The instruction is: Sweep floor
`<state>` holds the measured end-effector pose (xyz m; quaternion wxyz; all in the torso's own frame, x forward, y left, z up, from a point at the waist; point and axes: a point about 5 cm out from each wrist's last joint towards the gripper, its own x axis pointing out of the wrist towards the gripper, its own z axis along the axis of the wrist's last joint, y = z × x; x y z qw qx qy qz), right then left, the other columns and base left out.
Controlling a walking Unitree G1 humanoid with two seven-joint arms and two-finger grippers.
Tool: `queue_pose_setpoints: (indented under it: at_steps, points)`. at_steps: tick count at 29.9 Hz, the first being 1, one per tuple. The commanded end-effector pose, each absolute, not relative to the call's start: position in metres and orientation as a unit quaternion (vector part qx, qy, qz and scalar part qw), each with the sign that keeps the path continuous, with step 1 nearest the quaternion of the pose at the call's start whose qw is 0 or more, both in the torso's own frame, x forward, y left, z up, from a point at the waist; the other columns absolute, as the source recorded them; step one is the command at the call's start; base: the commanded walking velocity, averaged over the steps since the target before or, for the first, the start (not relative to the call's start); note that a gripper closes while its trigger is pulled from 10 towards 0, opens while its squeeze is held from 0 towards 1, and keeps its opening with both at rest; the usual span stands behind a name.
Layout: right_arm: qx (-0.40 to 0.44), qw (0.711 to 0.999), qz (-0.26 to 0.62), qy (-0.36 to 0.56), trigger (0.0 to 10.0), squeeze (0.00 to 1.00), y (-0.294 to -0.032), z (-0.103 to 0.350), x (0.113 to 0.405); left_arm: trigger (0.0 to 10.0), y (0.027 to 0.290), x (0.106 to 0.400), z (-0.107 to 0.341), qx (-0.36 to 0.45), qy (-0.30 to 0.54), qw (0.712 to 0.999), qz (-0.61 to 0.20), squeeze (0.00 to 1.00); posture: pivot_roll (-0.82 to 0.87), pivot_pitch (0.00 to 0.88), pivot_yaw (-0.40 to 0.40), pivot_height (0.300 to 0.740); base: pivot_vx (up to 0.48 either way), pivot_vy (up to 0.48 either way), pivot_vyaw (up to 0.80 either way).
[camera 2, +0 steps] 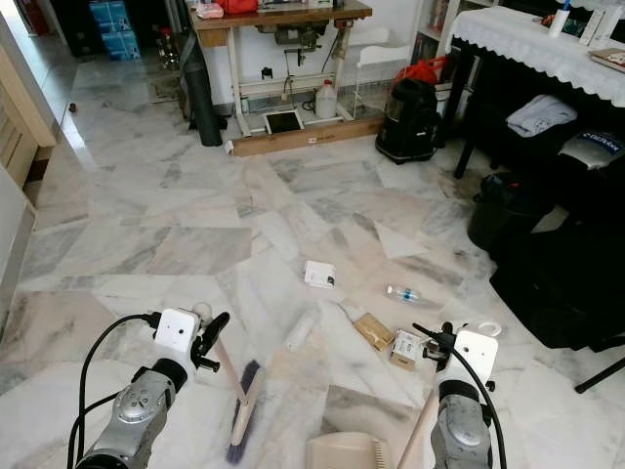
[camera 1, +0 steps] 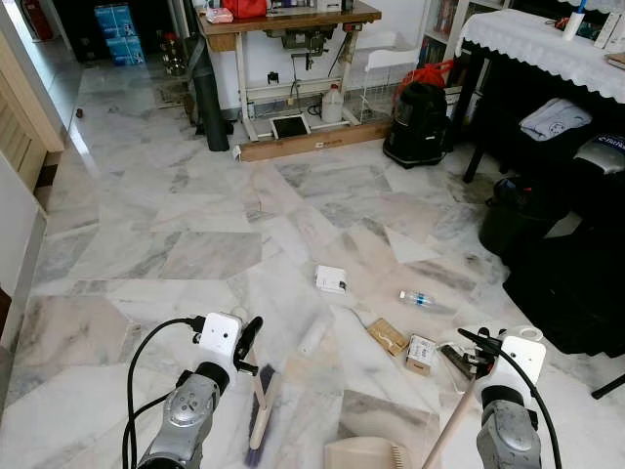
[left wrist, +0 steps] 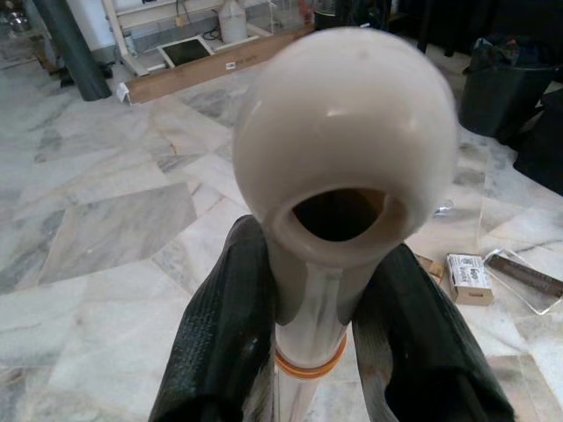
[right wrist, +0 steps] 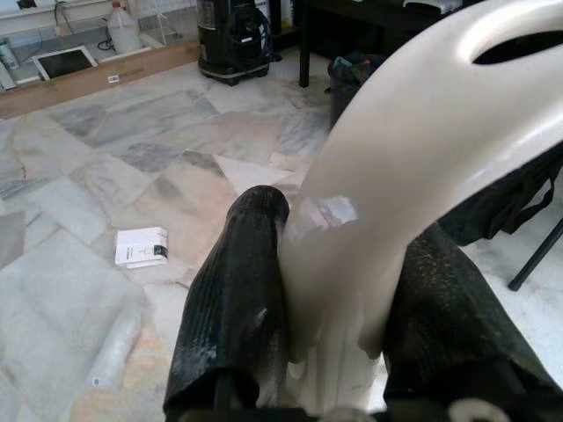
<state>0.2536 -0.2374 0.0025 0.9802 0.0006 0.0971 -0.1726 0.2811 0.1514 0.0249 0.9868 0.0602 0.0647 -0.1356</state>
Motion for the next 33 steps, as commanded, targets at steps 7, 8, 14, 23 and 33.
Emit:
queue_pose_setpoints:
  at_steps: [7, 8, 14, 23, 33]
  points:
    - [-0.003, 0.989, -0.076, -0.125, 10.0, 0.00, -0.219, 0.139, 0.327, 10.0, 0.169, 0.347, 0.125, -0.002, -0.066, 0.995, -0.077, 0.00, -0.11, 0.000, 0.014, 0.740, 0.000, 0.000, 0.00]
    - [-0.003, 0.989, -0.076, -0.125, 10.0, 0.00, -0.219, 0.139, 0.327, 10.0, 0.169, 0.347, 0.125, -0.002, -0.066, 0.995, -0.077, 0.00, -0.11, 0.000, 0.014, 0.740, 0.000, 0.000, 0.00]
    - [0.003, 0.987, -0.071, -0.143, 10.0, 0.00, -0.217, 0.147, 0.330, 10.0, 0.166, 0.349, 0.132, 0.012, -0.073, 0.993, -0.096, 0.00, -0.10, 0.000, 0.022, 0.740, 0.000, 0.000, 0.00]
    - [0.012, 0.989, -0.067, -0.129, 10.0, 0.00, -0.216, 0.155, 0.323, 10.0, 0.165, 0.349, 0.134, 0.003, -0.063, 0.993, -0.096, 0.00, -0.10, 0.000, 0.022, 0.740, 0.000, 0.000, 0.00]
    - [0.007, 0.990, -0.084, -0.110, 10.0, 0.00, -0.217, 0.151, 0.319, 10.0, 0.168, 0.347, 0.134, -0.022, -0.068, 0.994, -0.078, 0.00, -0.11, 0.000, 0.020, 0.740, 0.000, 0.000, 0.00]
